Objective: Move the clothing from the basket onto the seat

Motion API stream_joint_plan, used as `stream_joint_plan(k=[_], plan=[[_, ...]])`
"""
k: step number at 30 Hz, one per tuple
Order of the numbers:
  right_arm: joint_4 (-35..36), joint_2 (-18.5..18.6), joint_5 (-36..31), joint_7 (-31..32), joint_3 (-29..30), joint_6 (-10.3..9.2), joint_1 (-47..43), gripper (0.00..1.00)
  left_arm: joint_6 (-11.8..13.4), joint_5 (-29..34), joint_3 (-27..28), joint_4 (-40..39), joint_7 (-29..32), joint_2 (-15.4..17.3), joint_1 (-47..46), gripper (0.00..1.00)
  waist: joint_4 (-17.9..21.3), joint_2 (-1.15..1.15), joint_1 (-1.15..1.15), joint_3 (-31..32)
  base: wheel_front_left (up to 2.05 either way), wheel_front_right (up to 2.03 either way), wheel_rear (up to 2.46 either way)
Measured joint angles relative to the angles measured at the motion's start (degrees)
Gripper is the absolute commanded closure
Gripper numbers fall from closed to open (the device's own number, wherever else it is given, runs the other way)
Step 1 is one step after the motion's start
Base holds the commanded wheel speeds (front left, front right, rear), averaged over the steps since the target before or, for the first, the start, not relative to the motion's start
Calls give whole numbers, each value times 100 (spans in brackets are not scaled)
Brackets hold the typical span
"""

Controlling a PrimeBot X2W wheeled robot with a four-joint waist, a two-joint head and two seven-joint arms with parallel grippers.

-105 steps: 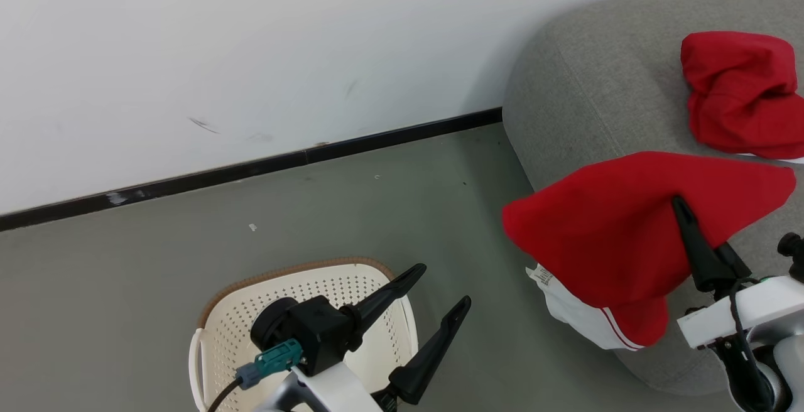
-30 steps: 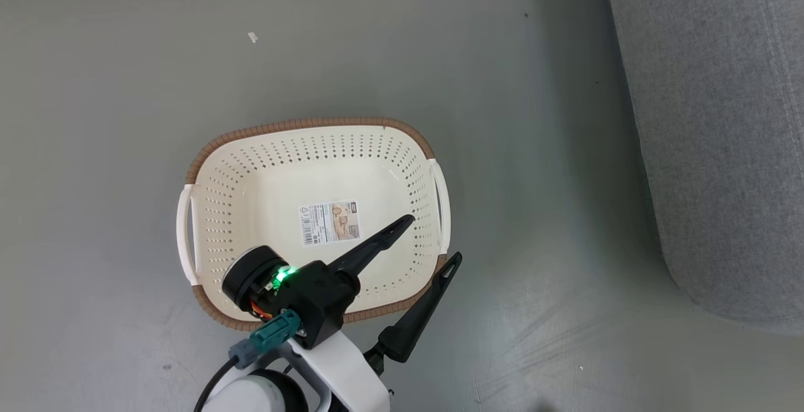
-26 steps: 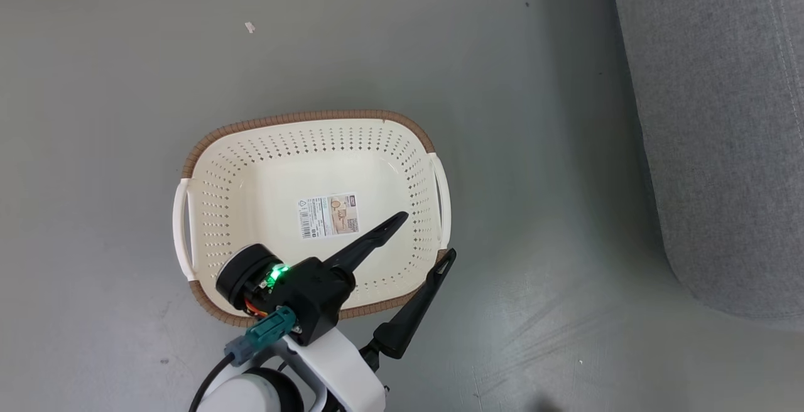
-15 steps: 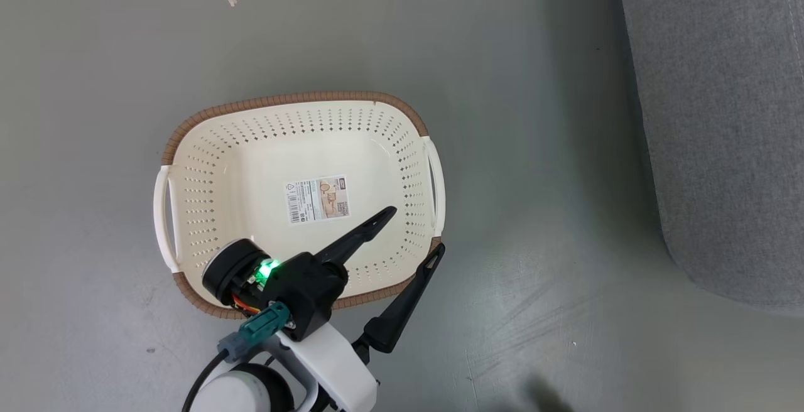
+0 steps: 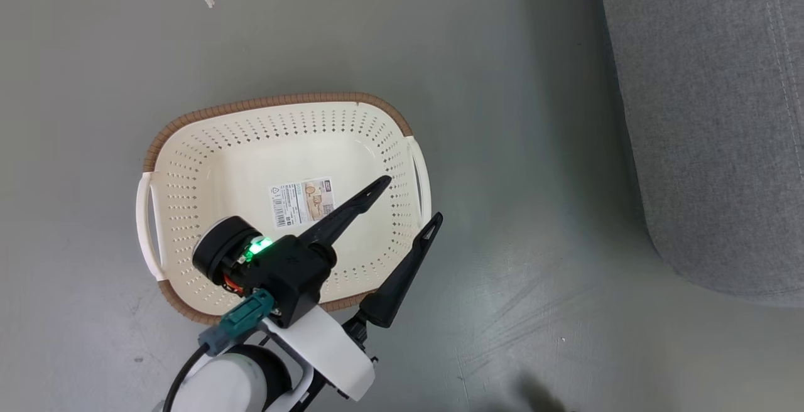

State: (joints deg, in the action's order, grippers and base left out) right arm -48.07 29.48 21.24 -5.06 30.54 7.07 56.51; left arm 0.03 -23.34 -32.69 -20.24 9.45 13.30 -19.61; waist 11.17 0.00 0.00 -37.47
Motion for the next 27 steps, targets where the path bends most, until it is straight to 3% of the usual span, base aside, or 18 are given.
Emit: stream_joint_plan(k=[15,22,27], plan=[[333,-58,425,-525,-255,0,-1129,0,-18,-189,250,255,-411,-31,-3,0,75,0,0,438,0,0,0],[913,-672,492,-790,-883,0,-1992,0,10,-307,509,494,-694,-49,55,0,105,0,0,787,0,0,0],[1454,-1131,461,-865,-1439,0,-2306,0,270,-391,894,690,-981,-123,258,0,95,0,0,1029,0,0,0]])
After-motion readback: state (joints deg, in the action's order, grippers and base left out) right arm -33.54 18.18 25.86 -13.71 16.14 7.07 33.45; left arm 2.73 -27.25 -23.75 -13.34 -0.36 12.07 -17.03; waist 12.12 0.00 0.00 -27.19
